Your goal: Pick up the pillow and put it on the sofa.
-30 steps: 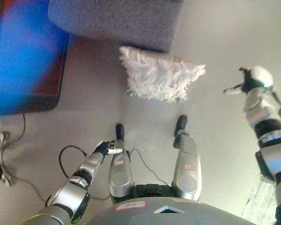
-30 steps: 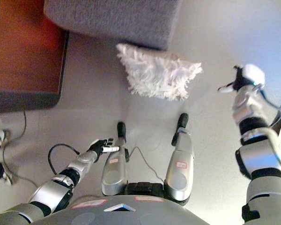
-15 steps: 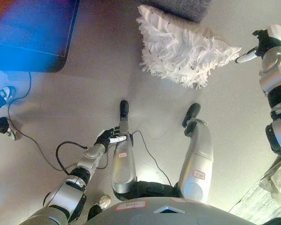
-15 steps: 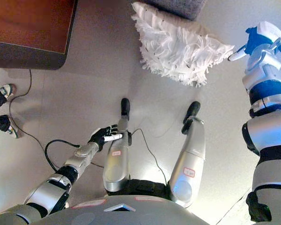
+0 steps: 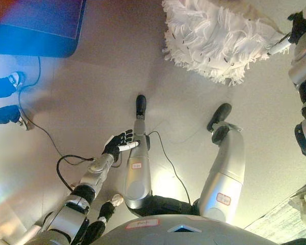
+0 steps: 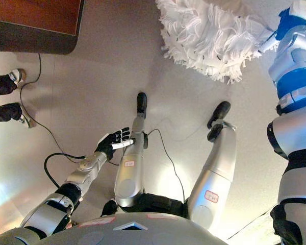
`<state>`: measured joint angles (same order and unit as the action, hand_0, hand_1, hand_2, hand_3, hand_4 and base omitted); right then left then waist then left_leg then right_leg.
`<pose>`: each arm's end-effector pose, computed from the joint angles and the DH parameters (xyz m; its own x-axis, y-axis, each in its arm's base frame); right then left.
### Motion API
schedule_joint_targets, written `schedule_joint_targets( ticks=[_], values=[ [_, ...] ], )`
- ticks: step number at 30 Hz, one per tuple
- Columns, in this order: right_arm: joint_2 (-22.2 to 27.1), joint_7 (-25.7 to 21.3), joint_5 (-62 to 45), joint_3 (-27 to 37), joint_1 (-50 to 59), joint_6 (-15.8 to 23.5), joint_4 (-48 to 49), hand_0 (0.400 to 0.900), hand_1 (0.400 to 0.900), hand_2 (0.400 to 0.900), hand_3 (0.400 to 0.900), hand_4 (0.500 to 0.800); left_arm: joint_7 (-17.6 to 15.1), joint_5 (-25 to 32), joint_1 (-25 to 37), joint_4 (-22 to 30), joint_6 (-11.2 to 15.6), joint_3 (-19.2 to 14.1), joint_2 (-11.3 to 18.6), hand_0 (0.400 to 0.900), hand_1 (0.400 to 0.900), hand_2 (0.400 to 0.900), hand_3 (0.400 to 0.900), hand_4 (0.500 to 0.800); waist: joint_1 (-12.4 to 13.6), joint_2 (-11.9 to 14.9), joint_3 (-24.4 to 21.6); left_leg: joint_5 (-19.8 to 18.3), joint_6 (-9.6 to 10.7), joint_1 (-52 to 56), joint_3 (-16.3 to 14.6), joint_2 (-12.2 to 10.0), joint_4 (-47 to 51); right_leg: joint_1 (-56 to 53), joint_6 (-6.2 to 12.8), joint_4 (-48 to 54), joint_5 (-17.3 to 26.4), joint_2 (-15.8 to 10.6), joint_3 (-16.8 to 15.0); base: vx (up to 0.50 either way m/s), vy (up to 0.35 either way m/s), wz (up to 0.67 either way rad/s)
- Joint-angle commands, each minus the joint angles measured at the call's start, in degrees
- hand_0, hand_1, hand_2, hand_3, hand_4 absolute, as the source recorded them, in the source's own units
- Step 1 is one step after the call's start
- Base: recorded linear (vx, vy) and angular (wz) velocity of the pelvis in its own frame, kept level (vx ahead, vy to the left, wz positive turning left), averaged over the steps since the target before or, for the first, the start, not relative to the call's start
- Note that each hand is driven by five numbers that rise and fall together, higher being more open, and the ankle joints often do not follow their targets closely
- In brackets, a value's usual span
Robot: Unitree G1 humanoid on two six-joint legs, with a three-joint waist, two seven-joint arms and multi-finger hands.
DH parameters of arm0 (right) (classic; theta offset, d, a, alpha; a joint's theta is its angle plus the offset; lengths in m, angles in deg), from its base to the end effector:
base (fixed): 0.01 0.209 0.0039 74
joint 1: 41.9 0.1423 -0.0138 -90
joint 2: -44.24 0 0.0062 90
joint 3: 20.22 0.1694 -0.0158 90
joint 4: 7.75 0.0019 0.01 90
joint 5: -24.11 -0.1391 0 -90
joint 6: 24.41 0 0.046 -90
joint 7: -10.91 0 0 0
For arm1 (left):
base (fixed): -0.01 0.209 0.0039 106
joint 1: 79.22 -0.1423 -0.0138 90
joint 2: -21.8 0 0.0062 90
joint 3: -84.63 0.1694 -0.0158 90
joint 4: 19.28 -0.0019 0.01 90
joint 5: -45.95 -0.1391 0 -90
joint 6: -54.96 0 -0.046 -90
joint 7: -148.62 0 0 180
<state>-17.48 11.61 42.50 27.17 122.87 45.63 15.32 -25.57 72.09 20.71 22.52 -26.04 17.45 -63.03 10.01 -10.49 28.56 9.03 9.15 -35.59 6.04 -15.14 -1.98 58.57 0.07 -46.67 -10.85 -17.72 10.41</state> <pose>0.3405 -0.2778 0.2494 0.8623 -0.5059 0.0240 0.0991 0.1220 -0.9876 0.1856 0.2058 -0.0428 0.8206 -0.1226 -0.5581 0.1645 0.9861 0.0251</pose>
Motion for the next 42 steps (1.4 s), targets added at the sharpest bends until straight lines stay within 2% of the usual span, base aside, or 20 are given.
schedule_joint_targets(
  ticks=[1,13,16,20,25,26,28,30,37,42],
  values=[
    [4.51,-0.86,-0.28,-3.06,8.54,-0.68,-0.05,0.9,0.9,0.9,0.9,0.8,-0.05,4.28,-5.76,4.72,1.51,0.87,6.18,0.9,0.9,0.9,0.9,0.8,1.43,-1.56,1.23,-0.54,-1.93,-1.95,-1.52,-1.86,-4.35,-2.22,3.77,2.81,4.03,-1.0,-2.54,-0.02,-0.06,0.06],
    [2.29,-1.52,-3.76,-3.1,12.57,1.77,-0.94,0.9,0.9,0.9,0.9,0.8,1.45,9.56,-10.5,13.13,5.05,0.5,9.82,0.9,0.9,0.9,0.9,0.8,4.87,-4.04,1.23,0.55,-2.13,-11.72,0.85,-1.12,-8.77,5.06,3.26,-1.95,1.96,-2.52,-3.05,-0.02,-0.037,0.09],
    [1.74,0.21,-5.04,-3.29,13.55,2.66,-0.64,0.9,0.9,0.9,0.9,0.8,1.81,9.91,-11.52,14.05,5.98,-0.11,10.27,0.9,0.9,0.9,0.9,0.8,5.56,-4.39,1.23,0.81,-2.11,-13.77,1.45,-0.97,-9.5,6.61,3.18,-2.67,1.55,-2.76,-3.29,-0.03,-0.03,0.1],
    [0.31,3.22,-8.75,-1.85,12.45,4.21,0.2,0.9,0.9,0.9,0.9,0.8,1.48,10.06,-11.95,15.23,5.61,-0.41,10.81,0.9,0.9,0.9,0.9,0.8,6.03,-4.34,1.23,1.16,-1.71,-15.55,2.01,-1.11,-10.45,7.74,3.16,-3.25,1.27,-2.8,-3.35,-0.01,-0.007,0.0],
    [-0.11,5.18,-12.73,0.11,10.58,5.69,0.65,0.9,0.9,0.9,0.9,0.8,1.59,9.96,-12.66,15.31,7.31,-0.97,11.11,0.9,0.9,0.9,0.9,0.8,6.27,-4.24,1.23,1.25,-1.38,-15.21,2.3,-1.4,-10.39,6.87,3.28,-2.61,1.32,-2.78,-2.96,-0.01,-0.002,-0.05],
    [-0.08,5.83,-13.35,0.35,10.55,5.87,0.42,0.865,0.865,0.865,0.865,0.779,1.64,10.18,-12.75,15.3,7.62,-0.99,11.19,0.9,0.9,0.9,0.9,0.8,6.29,-4.26,1.23,1.31,-1.3,-15.03,2.28,-1.47,-10.29,6.65,3.34,-2.39,1.45,-2.84,-2.9,0.0,0.0,0.0],
    [0.24,7.08,-13.81,0.85,10.71,6.58,-0.25,0.4,0.4,0.4,0.4,0.5,1.24,10.45,-12.9,15.87,7.84,-1.06,11.41,0.9,0.9,0.9,0.9,0.8,6.4,-4.32,1.23,1.3,-1.17,-14.48,2.28,-1.58,-10.09,6.28,3.43,-2.24,1.62,-3.11,-2.85,0.0,0.0,0.0],
    [0.83,8.01,-13.65,0.92,10.89,7.49,-0.55,0.4,0.4,0.4,0.4,0.5,1.31,10.89,-13.19,16.44,7.55,-1.45,11.84,0.9,0.9,0.9,0.9,0.8,6.48,-4.35,1.23,1.22,-1.0,-14.15,2.36,-1.64,-10.28,6.14,3.52,-2.43,1.66,-3.4,-2.89,0.0,0.0,0.0],
    [2.92,4.45,-11.97,0.88,12.01,9.36,-0.26,0.4,0.4,0.4,0.4,0.5,0.33,10.82,-13.72,17.92,6.94,-2.12,12.33,0.9,0.9,0.9,0.9,0.8,6.46,-4.04,1.23,1.56,-0.73,-13.65,2.58,-1.83,-9.94,6.16,3.78,-2.36,2.29,-3.63,-2.83,0.0,0.003,0.01],
    [3.59,0.45,-12.15,0.57,12.03,9.55,0.27,0.4,0.4,0.4,0.4,0.5,-0.03,10.75,-13.93,17.4,8.15,-1.77,11.76,0.9,0.9,0.9,0.9,0.8,6.14,-3.99,1.23,1.53,-0.77,-12.84,2.23,-1.91,-9.39,5.42,3.68,-1.53,2.58,-3.43,-2.63,-0.03,0.024,-0.04]
  ],
)
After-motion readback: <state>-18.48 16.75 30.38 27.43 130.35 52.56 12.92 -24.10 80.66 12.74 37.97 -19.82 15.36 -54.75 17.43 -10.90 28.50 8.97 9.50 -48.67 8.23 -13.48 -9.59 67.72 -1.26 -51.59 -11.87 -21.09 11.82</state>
